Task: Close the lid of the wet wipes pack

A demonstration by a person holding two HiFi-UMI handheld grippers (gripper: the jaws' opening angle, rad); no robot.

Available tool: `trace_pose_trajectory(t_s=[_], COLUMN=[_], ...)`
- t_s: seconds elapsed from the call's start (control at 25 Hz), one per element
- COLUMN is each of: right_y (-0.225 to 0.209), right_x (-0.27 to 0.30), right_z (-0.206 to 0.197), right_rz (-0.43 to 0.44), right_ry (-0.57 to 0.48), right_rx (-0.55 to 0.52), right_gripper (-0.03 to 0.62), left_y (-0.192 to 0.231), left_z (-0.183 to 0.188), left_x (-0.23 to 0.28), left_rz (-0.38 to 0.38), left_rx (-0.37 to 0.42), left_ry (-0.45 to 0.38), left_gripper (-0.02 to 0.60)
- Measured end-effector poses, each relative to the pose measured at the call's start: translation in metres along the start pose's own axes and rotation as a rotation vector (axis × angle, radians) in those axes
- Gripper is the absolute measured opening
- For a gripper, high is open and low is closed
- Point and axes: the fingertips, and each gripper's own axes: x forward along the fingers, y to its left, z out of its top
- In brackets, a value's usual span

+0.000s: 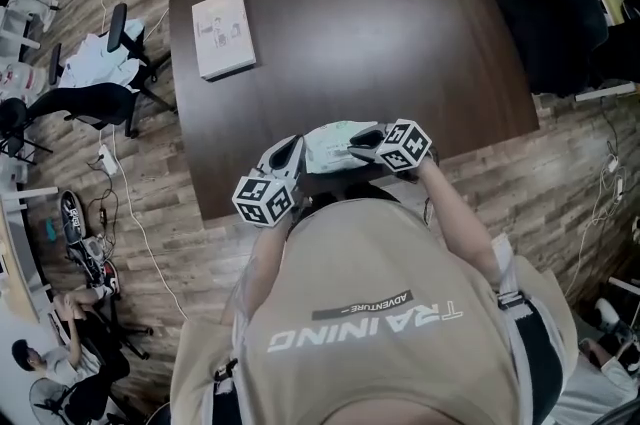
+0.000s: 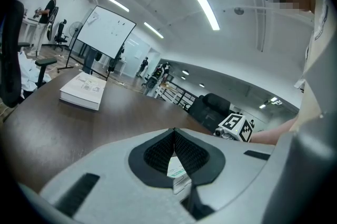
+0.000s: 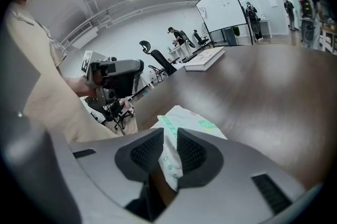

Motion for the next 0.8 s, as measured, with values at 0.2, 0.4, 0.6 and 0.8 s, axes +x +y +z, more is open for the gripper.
trace_pose_trajectory(t_s=[0.2,0.4,0.6,0.8], right_y=[0.003,-0.003,-0.017,-0.011], right_x=[0.005,0.013,0.019,0.016], right_z=[-0.013,-0.023,-0.028,-0.023], right_rz=[0.016,0.006,-0.029,-0.079], right_ry=[0.06,0.106,0.106,0.126], right_rx=[0.002,0.021,0.094,0.002], right_gripper=[0.078,0.071,0.026,0.025], left_y=[0.003,0.009,0.016,0.019], left_z=[-0.005,-0.008,-0.012,-0.008], left_x=[-0.001,-0.004,-0.005,-0.007], left_rz=[0.016,0.038,0.056,0.067], left_rx=[-0.019,-0.038,-0.046,-0.044], left_ry=[0.002,-0.002,-0.003,-0.022], left_gripper=[0.009,0.009,0.009,0.009])
